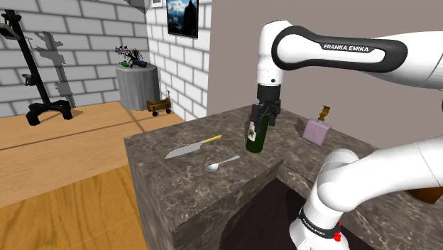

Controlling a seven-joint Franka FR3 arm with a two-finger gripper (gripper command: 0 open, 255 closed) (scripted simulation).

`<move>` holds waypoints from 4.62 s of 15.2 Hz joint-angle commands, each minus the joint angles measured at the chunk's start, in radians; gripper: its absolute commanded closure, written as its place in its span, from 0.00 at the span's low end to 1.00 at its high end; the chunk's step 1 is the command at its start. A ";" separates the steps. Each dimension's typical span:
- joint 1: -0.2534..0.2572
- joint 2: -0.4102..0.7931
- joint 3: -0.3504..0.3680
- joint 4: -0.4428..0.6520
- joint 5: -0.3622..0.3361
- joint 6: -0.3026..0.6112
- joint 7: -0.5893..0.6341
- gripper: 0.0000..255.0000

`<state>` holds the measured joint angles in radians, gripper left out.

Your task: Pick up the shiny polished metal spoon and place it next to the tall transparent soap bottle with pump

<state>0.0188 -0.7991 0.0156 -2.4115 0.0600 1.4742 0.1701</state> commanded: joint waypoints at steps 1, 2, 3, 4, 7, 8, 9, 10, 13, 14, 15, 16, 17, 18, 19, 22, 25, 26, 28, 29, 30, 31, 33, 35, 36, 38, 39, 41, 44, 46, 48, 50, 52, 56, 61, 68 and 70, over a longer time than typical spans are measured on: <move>0.000 0.000 0.000 0.000 0.000 0.000 0.000 0.00; 0.003 0.034 0.010 0.000 0.004 0.027 0.007 0.00; 0.005 0.069 0.019 0.001 0.008 0.054 0.015 0.00; 0.007 0.105 0.028 0.004 0.011 0.080 0.022 0.00; 0.013 0.217 0.055 0.021 0.018 0.156 0.044 0.00; 0.015 0.256 0.064 0.030 0.020 0.179 0.052 0.00; 0.016 0.296 0.072 0.039 0.020 0.202 0.060 0.00; 0.018 0.336 0.080 0.050 0.020 0.224 0.068 0.00; 0.021 0.458 0.103 0.091 0.017 0.284 0.093 0.00; 0.022 0.499 0.110 0.108 0.014 0.302 0.102 0.00; 0.024 0.541 0.117 0.125 0.011 0.319 0.111 0.00; 0.025 0.583 0.123 0.144 0.007 0.335 0.120 0.00; 0.027 0.625 0.129 0.164 0.002 0.349 0.129 0.00; 0.029 0.668 0.134 0.185 -0.003 0.363 0.139 0.00; 0.031 0.710 0.139 0.208 -0.009 0.375 0.148 0.00; 0.039 0.838 0.151 0.283 -0.029 0.404 0.178 0.00; 0.042 0.870 0.152 0.278 -0.034 0.436 0.184 0.00; 0.042 0.872 0.152 0.267 -0.034 0.450 0.184 0.00; 0.043 0.877 0.152 0.245 -0.035 0.477 0.185 0.00; 0.043 0.880 0.152 0.234 -0.035 0.490 0.185 0.00; 0.043 0.883 0.153 0.223 -0.035 0.504 0.185 0.00; 0.044 0.885 0.153 0.217 -0.035 0.512 0.186 0.00; 0.044 0.885 0.153 0.217 -0.035 0.512 0.186 0.00; 0.044 0.885 0.153 0.217 -0.035 0.512 0.186 0.00; 0.044 0.885 0.153 0.217 -0.035 0.512 0.186 0.00; 0.044 0.885 0.153 0.218 -0.036 0.512 0.186 0.00; 0.044 0.885 0.153 0.218 -0.036 0.512 0.186 1.00; 0.043 0.885 0.153 0.218 -0.036 0.512 0.186 1.00; 0.044 0.885 0.153 0.218 -0.036 0.512 0.186 1.00; 0.044 0.885 0.153 0.218 -0.036 0.512 0.186 1.00; 0.044 0.885 0.153 0.218 -0.036 0.512 0.186 1.00; 0.043 0.870 0.153 0.228 -0.033 0.486 0.184 1.00; 0.043 0.855 0.153 0.239 -0.031 0.460 0.183 1.00; 0.042 0.828 0.153 0.265 -0.027 0.408 0.181 1.00; 0.041 0.799 0.152 0.301 -0.023 0.343 0.180 1.00; 0.040 0.767 0.151 0.361 -0.020 0.252 0.179 1.00; 0.040 0.760 0.150 0.380 -0.019 0.225 0.179 1.00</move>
<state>0.0593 -0.0391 0.1667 -2.0421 0.0416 1.7110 0.3499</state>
